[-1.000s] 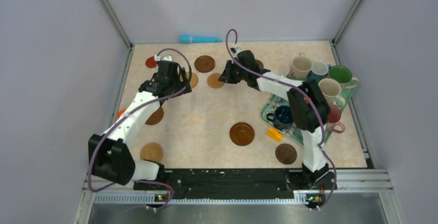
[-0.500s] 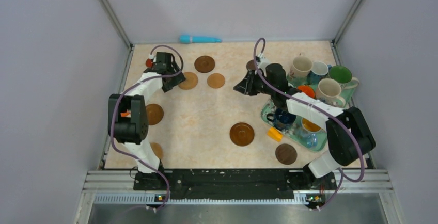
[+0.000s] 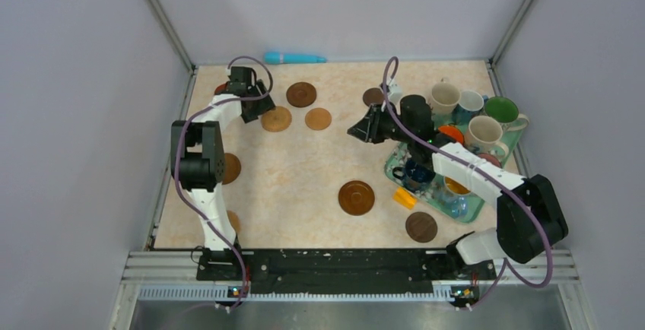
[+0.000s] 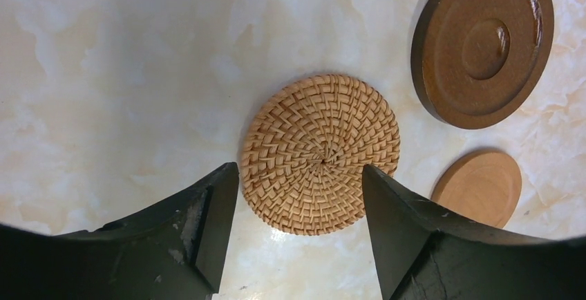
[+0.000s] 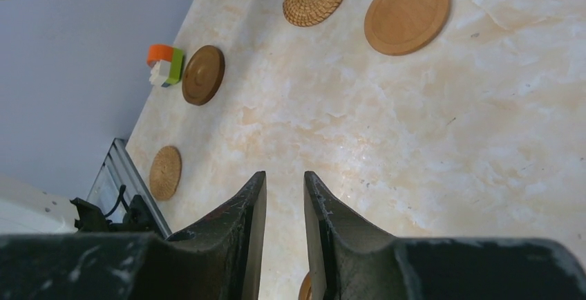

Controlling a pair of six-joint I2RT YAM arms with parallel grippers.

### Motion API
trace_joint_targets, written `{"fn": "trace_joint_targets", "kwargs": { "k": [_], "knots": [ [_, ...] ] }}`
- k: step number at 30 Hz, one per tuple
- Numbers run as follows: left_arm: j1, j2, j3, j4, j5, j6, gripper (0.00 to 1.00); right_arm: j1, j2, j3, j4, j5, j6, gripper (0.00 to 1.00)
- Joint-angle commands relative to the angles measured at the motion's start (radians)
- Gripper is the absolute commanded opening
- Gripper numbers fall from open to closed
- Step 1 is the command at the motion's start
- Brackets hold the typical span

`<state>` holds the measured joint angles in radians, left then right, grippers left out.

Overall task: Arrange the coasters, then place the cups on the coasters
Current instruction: Move the coaster to the center of the board.

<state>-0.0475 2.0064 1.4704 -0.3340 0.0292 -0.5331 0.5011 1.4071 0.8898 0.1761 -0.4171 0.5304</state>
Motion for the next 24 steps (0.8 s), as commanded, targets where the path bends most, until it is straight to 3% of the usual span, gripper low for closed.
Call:
{"fn": "trace_joint_targets", "kwargs": {
  "k": [1,24],
  "knots": [
    [0.006,-0.003,0.034,0.009,-0.019,0.052,0.72,0.003,-0.069,0.012,-0.042,-0.014,-0.036,0.27],
    [0.018,0.083,0.036,0.055,0.112,0.026,0.70,-0.002,-0.186,0.055,-0.156,0.032,-0.090,0.31]
  ]
}}
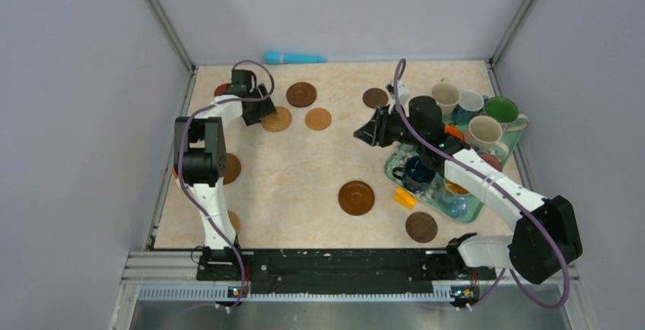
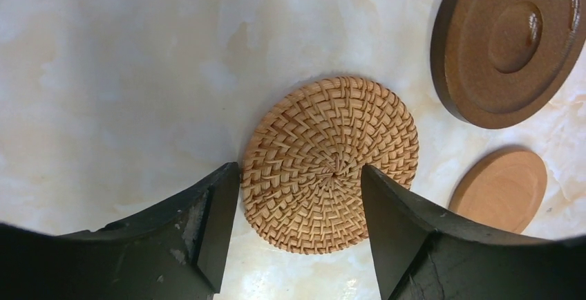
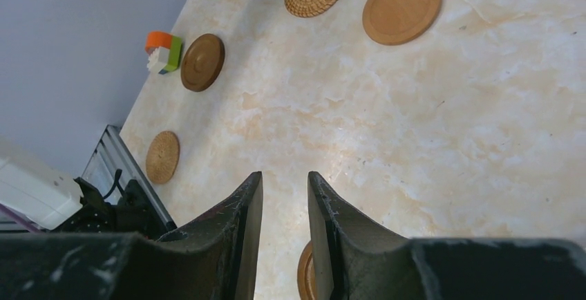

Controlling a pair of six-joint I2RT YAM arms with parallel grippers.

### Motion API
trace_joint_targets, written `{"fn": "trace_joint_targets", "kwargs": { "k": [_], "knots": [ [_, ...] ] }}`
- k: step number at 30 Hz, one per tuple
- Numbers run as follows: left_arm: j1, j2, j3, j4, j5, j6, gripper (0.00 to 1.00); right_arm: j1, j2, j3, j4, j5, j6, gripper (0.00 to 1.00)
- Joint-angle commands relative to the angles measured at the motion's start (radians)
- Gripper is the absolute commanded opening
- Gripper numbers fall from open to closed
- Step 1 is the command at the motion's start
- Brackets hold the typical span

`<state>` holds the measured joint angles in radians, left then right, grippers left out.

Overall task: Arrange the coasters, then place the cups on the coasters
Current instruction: Move the coaster to the center of the board.

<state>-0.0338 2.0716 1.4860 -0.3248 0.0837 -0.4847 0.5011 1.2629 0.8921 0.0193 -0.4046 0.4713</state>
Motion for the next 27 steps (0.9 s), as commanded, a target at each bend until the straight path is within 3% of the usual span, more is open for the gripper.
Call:
{"fn": "trace_joint_targets", "kwargs": {
  "k": [1,27],
  "knots": [
    [0.005,0.018,0.017,0.054,0.066,-0.027,0.70,-0.003,-0.042,0.053,-0.004,0.019,-0.036,0.31],
    [-0.002,0.000,-0.036,0.115,0.152,-0.052,0.67,-0.022,-0.051,0.034,-0.016,0.032,-0.054,0.31]
  ]
}}
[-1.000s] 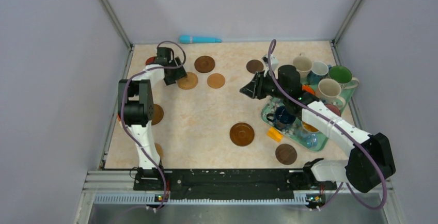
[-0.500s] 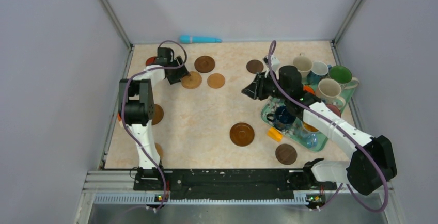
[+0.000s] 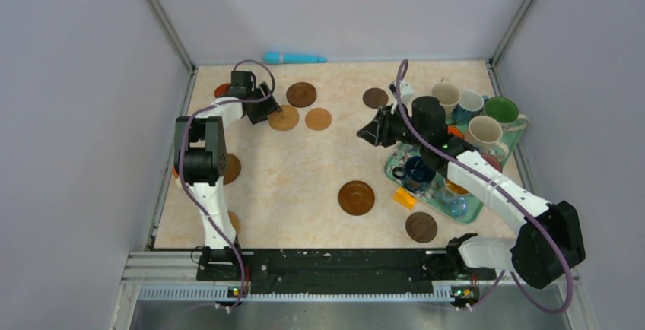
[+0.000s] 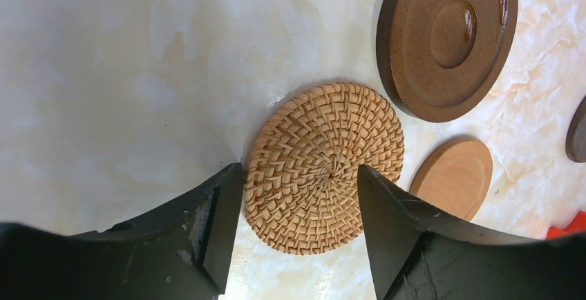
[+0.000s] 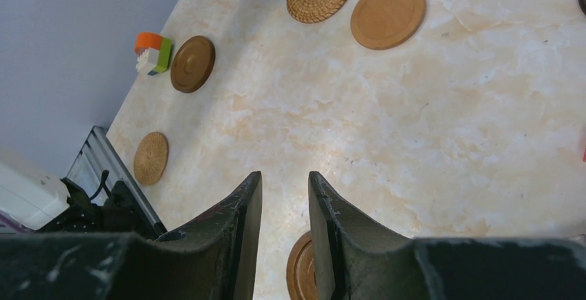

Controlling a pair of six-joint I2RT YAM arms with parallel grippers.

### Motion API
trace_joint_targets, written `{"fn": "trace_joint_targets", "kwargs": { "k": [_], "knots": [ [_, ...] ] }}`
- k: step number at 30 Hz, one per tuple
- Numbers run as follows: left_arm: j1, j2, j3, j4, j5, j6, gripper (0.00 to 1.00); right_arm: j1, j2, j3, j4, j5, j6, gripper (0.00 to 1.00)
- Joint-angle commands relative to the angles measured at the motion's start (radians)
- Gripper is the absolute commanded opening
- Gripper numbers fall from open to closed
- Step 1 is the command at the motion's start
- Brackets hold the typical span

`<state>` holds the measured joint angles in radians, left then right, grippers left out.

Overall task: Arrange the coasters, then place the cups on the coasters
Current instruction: Move the coaster to the center of the board.

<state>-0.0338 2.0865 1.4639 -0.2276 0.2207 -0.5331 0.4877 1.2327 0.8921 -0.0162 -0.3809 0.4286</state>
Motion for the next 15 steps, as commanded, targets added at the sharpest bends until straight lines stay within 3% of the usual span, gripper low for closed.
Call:
{"fn": "trace_joint_targets", "kwargs": {
  "k": [1,7,15],
  "knots": [
    [-0.002,-0.018,-0.014,0.018,0.017,-0.004,0.67,-0.009,-0.020,0.033,0.021,0.008,-0.009,0.31],
    [-0.002,-0.048,-0.004,-0.008,0.034,0.005,0.67,-0.009,-0.001,0.038,0.020,0.017,0.012,0.31],
    [-0.003,-0.201,0.055,-0.151,0.025,0.001,0.68,-0.017,0.035,0.046,-0.017,0.192,0.120,0.29]
  ]
}}
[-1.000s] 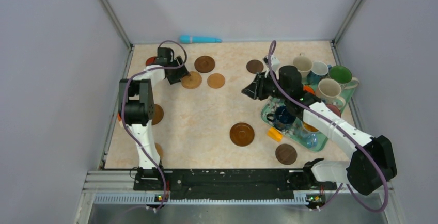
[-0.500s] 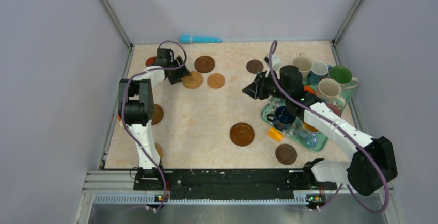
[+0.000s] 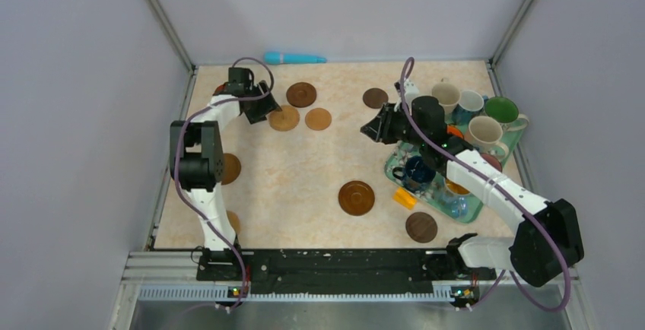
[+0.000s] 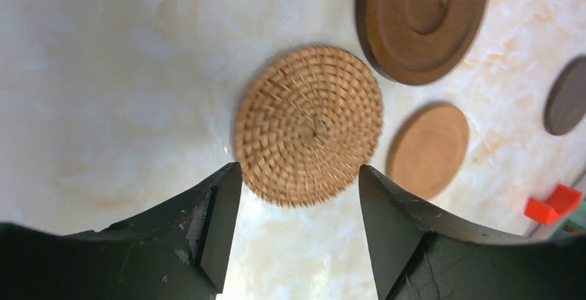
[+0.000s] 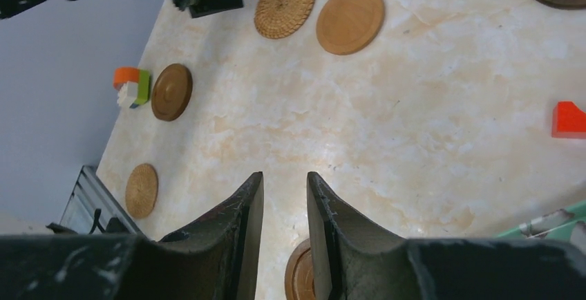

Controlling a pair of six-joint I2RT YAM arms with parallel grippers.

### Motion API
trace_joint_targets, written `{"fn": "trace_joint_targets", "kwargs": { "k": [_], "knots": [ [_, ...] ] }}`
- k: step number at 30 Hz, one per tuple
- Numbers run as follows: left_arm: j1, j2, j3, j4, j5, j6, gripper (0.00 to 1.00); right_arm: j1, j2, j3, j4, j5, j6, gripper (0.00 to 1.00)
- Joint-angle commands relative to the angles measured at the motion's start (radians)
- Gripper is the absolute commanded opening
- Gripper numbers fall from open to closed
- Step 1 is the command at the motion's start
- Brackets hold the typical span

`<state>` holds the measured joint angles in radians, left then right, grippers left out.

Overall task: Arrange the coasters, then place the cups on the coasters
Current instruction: Move the coaster to the center of the board.

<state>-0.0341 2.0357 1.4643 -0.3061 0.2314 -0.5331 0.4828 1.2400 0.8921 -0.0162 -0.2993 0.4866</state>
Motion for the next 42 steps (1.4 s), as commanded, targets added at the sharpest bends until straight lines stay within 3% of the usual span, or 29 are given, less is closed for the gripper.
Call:
{"fn": "trace_joint_targets", "kwargs": {
  "k": [1,7,13,16,17,24,32,36,42],
  "knots": [
    [-0.003,-0.172,0.063,-0.093,0.017,0.001,0.69,-0.011,0.037,0.052,-0.026,0.140,0.078,0.29],
    [-0.028,-0.349,0.053,-0.185,0.029,0.045,0.75,-0.015,0.107,0.096,-0.078,0.335,0.158,0.30],
    [-0.137,-0.556,0.001,-0.315,-0.072,0.156,0.81,-0.025,0.202,0.142,-0.015,0.359,0.101,0.30],
    [-0.198,-0.667,-0.069,-0.334,-0.063,0.183,0.98,-0.031,0.262,0.162,0.066,0.312,0.023,0.26],
    [-0.220,-0.718,-0.090,-0.346,-0.075,0.190,0.99,-0.033,0.284,0.172,0.085,0.321,0.010,0.24],
    [-0.285,-0.994,-0.335,-0.303,-0.183,0.196,0.99,-0.067,0.483,0.309,0.121,0.386,-0.018,0.00],
    [-0.362,-1.289,-0.594,-0.114,-0.409,0.221,0.99,-0.115,0.694,0.479,0.133,0.374,-0.047,0.00],
    [-0.364,-1.320,-0.619,-0.099,-0.446,0.202,0.99,-0.134,0.795,0.574,0.093,0.387,-0.057,0.00],
    [-0.365,-1.248,-0.577,-0.153,-0.433,0.211,0.99,-0.155,0.925,0.676,0.068,0.380,-0.017,0.00]
  ]
}}
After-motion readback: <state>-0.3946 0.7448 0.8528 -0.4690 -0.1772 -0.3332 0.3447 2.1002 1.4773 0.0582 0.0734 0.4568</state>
